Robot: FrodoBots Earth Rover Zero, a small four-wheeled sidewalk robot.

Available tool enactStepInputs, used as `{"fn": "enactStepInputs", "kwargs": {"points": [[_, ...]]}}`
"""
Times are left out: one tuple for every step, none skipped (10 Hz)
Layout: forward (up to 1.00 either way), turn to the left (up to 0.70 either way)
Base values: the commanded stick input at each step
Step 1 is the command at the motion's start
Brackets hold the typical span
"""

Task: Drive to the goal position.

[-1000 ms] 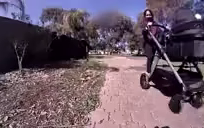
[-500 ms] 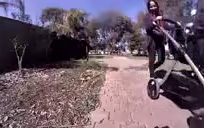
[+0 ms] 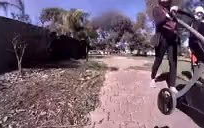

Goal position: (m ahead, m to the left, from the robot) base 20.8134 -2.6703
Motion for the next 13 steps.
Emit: {"fn": "enactStepInputs", "kwargs": {"points": [[0.0,0.0],[0.0,0.0],[0.0,0.0],[0.0,0.0],[0.0,0.0],[0.0,0.0],[0.0,0.0],[0.0,0.0],[0.0,-0.07],[0.0,-0.08],[0.0,-0.08],[0.0,-0.36],[0.0,-0.51]]}}
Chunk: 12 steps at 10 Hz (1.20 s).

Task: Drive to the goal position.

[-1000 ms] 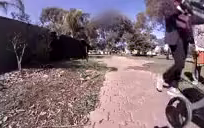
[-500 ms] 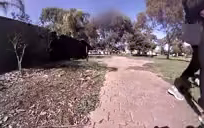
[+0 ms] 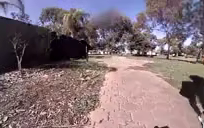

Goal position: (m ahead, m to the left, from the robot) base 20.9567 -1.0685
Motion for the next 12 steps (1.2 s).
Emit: {"fn": "enactStepInputs", "kwargs": {"points": [[0.0,-0.65],[0.0,-0.69],[0.0,-0.69],[0.0,-0.69],[0.0,-0.69],[0.0,-0.69],[0.0,-0.69],[0.0,-0.69],[0.0,-0.69],[0.0,-0.69],[0.0,-0.69],[0.0,-0.69]]}}
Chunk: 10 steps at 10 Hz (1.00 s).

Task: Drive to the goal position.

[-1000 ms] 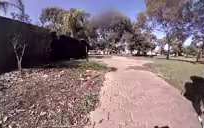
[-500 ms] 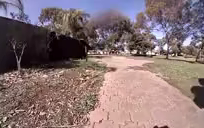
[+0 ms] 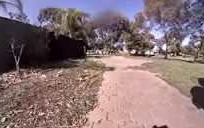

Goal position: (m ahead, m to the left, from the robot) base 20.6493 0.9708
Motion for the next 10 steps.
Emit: {"fn": "enactStepInputs", "kwargs": {"points": [[0.0,-0.66],[0.0,-0.63],[0.0,-0.6],[0.0,0.0],[0.0,0.0],[0.0,0.0],[0.0,0.0],[0.0,0.0],[0.0,0.0],[0.0,0.0]]}}
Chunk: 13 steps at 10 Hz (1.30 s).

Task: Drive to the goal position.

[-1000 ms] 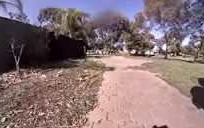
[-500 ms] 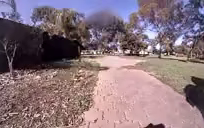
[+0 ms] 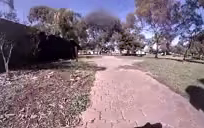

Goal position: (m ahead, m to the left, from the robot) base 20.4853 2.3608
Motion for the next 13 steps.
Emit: {"fn": "enactStepInputs", "kwargs": {"points": [[0.0,0.0],[0.0,0.0],[0.7,0.0],[0.7,0.0],[0.7,-0.02],[0.7,-0.11],[0.7,-0.19],[0.7,-0.35],[0.7,-0.35],[0.7,-0.35],[0.7,0.0],[0.7,0.0],[0.7,0.0]]}}
